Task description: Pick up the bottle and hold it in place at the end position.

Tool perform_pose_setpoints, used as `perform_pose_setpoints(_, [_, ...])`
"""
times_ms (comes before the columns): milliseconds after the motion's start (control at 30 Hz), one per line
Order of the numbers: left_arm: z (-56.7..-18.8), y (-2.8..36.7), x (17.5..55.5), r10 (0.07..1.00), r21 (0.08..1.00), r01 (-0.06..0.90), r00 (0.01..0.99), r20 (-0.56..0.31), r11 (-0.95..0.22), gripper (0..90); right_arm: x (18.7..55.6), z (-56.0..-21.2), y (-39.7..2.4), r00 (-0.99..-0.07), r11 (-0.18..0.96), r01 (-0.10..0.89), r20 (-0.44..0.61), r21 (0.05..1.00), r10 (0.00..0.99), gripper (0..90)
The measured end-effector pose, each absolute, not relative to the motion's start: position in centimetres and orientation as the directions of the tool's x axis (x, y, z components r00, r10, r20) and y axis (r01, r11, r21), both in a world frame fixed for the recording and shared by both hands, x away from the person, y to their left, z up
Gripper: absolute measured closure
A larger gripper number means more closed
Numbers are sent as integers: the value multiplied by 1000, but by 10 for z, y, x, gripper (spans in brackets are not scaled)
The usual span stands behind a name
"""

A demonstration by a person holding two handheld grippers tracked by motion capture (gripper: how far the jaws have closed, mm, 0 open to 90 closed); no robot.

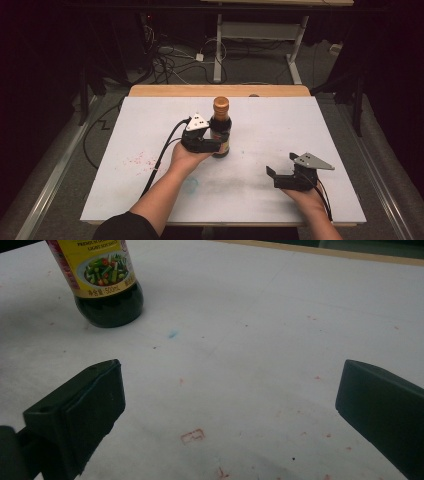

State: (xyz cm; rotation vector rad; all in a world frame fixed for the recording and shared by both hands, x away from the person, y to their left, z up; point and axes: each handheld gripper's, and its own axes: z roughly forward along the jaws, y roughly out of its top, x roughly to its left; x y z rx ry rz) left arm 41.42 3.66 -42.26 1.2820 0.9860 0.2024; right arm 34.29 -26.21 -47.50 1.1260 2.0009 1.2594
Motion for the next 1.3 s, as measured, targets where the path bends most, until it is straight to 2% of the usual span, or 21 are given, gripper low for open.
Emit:
perform_pose_setpoints(267, [-416,55,402,625,870,371,607,-492,325,235,343,-472,-260,-532,222,367,8,903,847,22])
perform_pose_setpoints(433, [-414,66,397,622,873,384,615,-486,302,236,343,-469,-257,-540,223,353,3,909,841,73])
perform_pose_setpoints(533, [-409,72,392,611,870,372,620,-492,323,236,343,-466,-254,-551,227,353,6,908,835,157])
perform_pose_setpoints(767, [-396,82,390,599,864,339,623,-503,373,242,345,-455,-246,-577,227,338,11,913,816,280])
perform_pose_setpoints(900, [-389,82,391,595,862,331,625,-505,384,234,346,-450,-243,-591,224,331,16,917,807,381])
perform_pose_setpoints(1100, [-378,75,395,601,873,302,635,-484,383,234,346,-442,-240,-611,214,318,28,924,791,591])
perform_pose_setpoints(1300, [-369,67,400,598,876,296,644,-478,381,231,348,-433,-236,-631,205,306,37,930,775,722])
